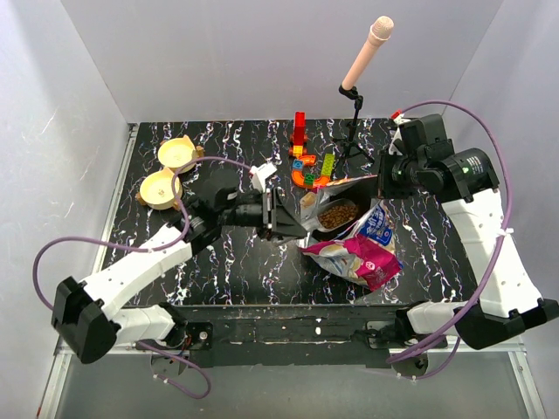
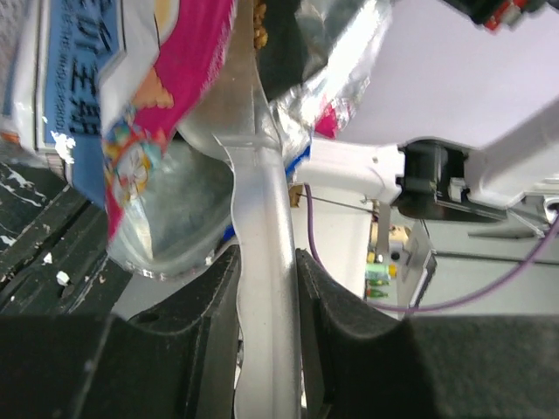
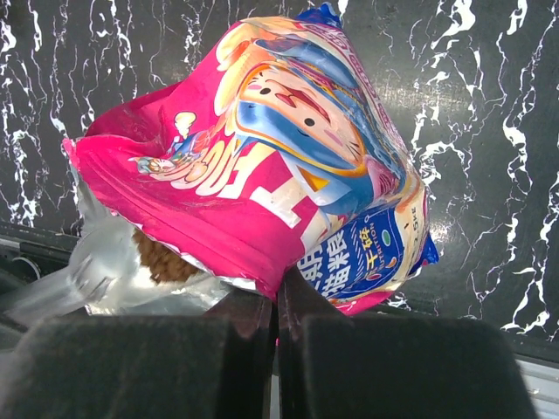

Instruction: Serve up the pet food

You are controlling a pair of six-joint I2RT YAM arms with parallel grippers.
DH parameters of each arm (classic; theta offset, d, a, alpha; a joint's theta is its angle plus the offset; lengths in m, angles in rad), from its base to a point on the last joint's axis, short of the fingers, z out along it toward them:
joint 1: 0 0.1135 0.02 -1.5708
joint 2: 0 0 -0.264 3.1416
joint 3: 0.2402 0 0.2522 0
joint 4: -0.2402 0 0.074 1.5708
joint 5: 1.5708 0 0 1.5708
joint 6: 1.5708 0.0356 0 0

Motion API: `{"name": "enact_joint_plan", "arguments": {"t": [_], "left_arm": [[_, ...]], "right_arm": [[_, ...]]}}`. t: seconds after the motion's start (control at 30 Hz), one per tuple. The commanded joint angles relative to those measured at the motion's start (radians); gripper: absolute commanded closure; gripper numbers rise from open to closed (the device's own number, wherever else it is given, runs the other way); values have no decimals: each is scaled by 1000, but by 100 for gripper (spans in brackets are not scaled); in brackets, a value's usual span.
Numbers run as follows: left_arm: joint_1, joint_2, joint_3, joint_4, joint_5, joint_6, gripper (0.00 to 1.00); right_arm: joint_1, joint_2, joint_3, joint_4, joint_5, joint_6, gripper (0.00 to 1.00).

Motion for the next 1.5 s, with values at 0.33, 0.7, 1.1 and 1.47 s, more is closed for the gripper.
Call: {"name": "enact_joint_plan", "arguments": {"t": [0.33,0.7,1.1,1.47], "left_arm": [[52,-96,-271,622,103,-195,100],[54,-216,-188,409,63,-141,100],[121,-179,2,389,31,-227,100],[296,59,160,527,-81,-312,100]], "right_arm": [[-10,-97,52,146,-7,15,99],[-10,-103,60,135,-9,13,99],[-8,-120,59,86,-12,21,99],[-8,-152,42,72,-70,29,99]]}}
